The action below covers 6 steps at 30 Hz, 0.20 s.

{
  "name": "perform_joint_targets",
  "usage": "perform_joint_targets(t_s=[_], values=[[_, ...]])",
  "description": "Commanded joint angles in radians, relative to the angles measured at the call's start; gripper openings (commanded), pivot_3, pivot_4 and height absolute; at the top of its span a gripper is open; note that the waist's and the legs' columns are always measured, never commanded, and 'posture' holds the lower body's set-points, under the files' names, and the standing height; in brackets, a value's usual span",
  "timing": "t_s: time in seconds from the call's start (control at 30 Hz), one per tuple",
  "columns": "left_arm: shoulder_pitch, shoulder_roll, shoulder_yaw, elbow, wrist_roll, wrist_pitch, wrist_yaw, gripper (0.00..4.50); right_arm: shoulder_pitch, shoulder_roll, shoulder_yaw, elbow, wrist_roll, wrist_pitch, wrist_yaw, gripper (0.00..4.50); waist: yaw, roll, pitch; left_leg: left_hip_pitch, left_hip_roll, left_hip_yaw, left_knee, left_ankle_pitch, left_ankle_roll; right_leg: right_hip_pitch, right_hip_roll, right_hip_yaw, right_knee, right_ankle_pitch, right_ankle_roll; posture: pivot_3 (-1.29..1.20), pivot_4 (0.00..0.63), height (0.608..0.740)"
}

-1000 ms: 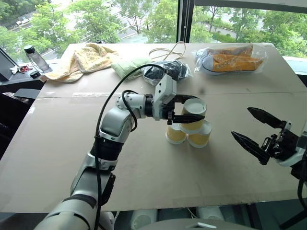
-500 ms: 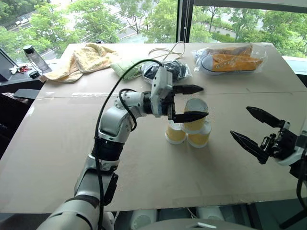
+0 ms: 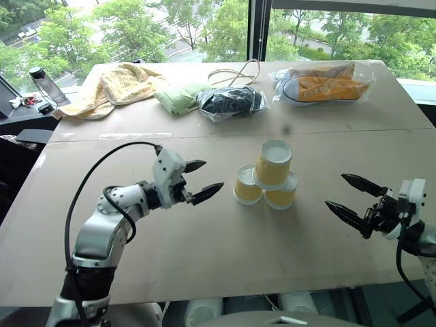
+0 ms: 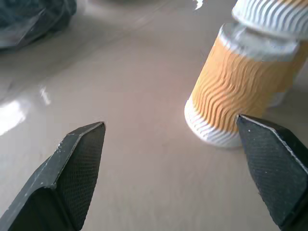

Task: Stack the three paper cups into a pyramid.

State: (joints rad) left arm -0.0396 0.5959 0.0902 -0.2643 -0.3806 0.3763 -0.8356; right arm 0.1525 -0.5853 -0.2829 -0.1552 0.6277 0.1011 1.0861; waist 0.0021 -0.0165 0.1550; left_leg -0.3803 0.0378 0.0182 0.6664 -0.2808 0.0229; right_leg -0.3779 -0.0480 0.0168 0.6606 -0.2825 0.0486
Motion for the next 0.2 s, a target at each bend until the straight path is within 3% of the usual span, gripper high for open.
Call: perform_joint_targets(t_s=[0.03, 0.2], values=[[0.117, -0.032, 0.017, -0.017, 0.035, -0.114, 0.028, 4.45, -0.021, -0.018, -0.009, 0.091, -0.028, -0.067, 0.069, 4.50, 0.004, 0.000, 0.000, 0.000, 0.000, 0.001, 0.000, 0.000, 0.000, 0.000, -0.001, 0.000, 0.000, 0.000, 0.000, 0.00, 0.150, 0.740], [0.197, -0.075, -0.026, 0.040, 0.077, -0.197, 0.034, 4.45, -0.045, -0.030, -0.025, 0.167, -0.030, -0.093, 0.112, 4.50, 0.013, 0.001, -0.001, 0.000, -0.001, 0.000, 0.000, 0.000, 0.000, 0.001, -0.003, 0.001, 0.000, 0.000, 0.000, 0.00, 0.150, 0.740]])
